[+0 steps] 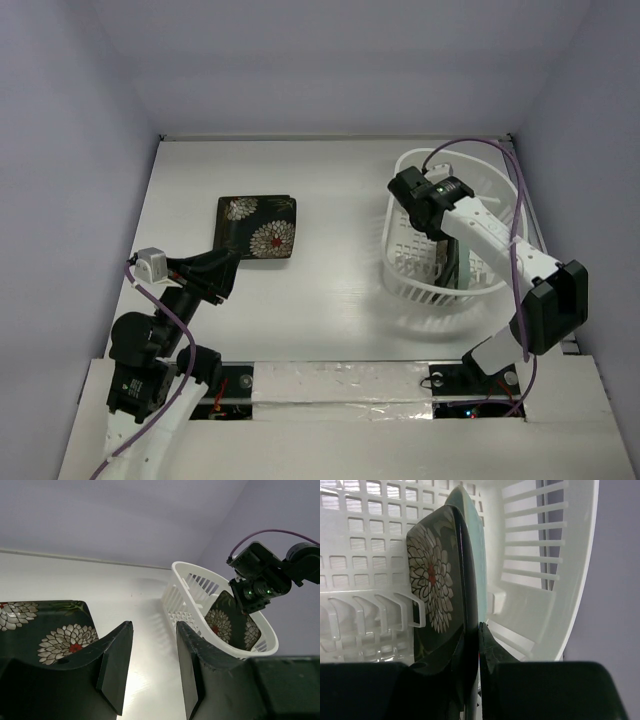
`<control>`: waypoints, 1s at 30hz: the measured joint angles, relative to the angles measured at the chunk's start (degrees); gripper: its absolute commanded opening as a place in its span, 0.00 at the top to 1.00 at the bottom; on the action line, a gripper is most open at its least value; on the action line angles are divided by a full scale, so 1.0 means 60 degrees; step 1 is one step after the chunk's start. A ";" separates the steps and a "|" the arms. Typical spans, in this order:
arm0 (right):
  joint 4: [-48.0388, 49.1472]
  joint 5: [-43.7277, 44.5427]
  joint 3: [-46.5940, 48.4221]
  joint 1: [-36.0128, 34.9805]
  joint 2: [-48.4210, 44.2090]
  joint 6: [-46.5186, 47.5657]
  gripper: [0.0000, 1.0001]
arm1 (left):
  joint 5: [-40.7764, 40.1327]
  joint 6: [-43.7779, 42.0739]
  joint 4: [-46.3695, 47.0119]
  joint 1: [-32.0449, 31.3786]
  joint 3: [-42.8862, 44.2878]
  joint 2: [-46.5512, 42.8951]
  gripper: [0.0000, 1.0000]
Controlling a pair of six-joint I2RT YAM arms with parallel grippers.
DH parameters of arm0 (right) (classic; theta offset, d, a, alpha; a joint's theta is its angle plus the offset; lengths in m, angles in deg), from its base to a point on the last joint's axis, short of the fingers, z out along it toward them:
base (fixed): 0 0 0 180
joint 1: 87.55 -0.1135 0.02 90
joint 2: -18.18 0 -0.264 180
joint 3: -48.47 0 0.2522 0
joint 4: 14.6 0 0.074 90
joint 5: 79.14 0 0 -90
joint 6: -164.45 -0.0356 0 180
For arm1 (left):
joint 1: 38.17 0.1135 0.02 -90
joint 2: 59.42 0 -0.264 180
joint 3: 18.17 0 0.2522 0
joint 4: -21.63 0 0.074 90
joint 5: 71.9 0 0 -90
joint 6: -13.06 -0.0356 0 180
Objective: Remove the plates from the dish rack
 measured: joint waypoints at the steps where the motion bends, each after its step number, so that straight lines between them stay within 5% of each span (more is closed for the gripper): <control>1: -0.0047 0.0011 0.0073 -0.0062 0.0051 0.0007 1.00 | 0.0004 0.0000 0.0000 0.0000 0.0000 0.0000 0.63; 14: -0.1096 0.0372 0.1945 -0.0637 0.0331 -0.0124 1.00 | 0.0000 0.0000 0.0000 0.0000 0.0000 0.0000 0.63; 30: -0.1137 0.0568 0.3406 -0.0954 -0.1089 -0.0255 1.00 | 0.0000 0.0000 0.0000 0.0000 0.0000 0.0018 0.64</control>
